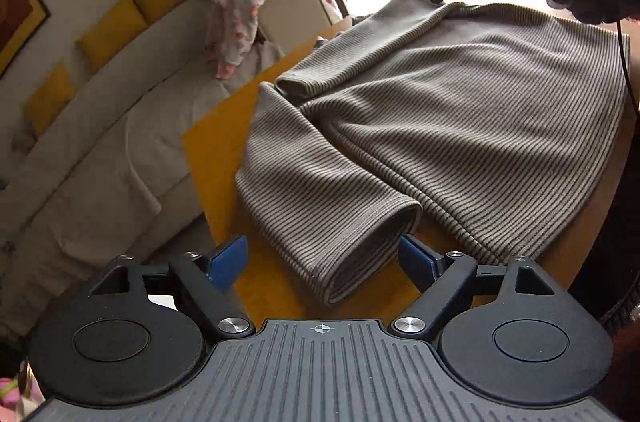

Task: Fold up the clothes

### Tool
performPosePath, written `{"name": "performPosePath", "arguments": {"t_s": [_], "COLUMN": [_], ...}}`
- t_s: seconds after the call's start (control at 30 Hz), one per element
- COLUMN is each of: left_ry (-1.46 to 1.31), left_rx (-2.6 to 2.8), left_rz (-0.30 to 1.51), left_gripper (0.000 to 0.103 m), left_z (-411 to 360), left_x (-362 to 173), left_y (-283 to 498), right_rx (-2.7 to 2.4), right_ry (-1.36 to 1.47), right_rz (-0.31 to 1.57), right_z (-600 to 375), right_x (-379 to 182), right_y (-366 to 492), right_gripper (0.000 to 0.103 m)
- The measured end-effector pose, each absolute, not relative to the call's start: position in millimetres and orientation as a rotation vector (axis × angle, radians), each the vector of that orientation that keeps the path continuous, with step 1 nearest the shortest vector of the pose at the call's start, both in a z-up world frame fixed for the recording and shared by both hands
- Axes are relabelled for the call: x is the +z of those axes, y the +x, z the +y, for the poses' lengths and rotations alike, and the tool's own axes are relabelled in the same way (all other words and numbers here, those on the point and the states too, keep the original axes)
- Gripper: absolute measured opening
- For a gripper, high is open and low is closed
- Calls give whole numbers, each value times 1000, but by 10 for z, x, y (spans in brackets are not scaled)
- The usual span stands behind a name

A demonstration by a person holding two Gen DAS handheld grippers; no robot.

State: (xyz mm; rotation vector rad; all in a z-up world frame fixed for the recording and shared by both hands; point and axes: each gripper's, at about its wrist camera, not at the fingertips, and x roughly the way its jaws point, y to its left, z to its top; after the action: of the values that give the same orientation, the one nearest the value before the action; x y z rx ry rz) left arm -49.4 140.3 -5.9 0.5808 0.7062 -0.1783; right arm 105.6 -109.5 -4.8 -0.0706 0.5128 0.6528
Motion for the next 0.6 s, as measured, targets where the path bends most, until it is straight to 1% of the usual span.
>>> {"name": "performPosePath", "arguments": {"t_s": [0.07,0.1,0.17,0.2,0.23,0.27,0.3,0.33,0.5,0.6], "left_ry": [610,609,569,511,453,395,337,279,-12,-81], "left_rx": [-162,-153,-149,-154,-159,-164,-168,-173,-195,-217], "left_rz": [720,722,713,715,715,715,715,715,706,678], "left_gripper": [82,75,58,35,17,12,11,9,9,9], "left_z": [1368,1365,1383,1417,1452,1486,1520,1554,1724,1703], "left_x": [-179,-222,-227,-187,-147,-108,-68,-28,171,273], "left_y": [-391,-334,-248,-210,-171,-133,-94,-55,138,170], "right_rx": [688,710,768,803,844,889,923,952,1005,989], "right_ry": [-58,-45,10,46,84,124,150,169,202,196], "right_rz": [521,537,592,629,668,709,733,747,778,768], "right_z": [-1028,-991,-914,-874,-815,-745,-672,-597,-204,-45], "right_x": [-29,-32,-82,-119,-164,-212,-238,-252,-300,-357], "right_y": [977,942,879,849,809,763,728,700,711,799], "right_gripper": [61,61,61,60,56,46,44,43,44,44]}}
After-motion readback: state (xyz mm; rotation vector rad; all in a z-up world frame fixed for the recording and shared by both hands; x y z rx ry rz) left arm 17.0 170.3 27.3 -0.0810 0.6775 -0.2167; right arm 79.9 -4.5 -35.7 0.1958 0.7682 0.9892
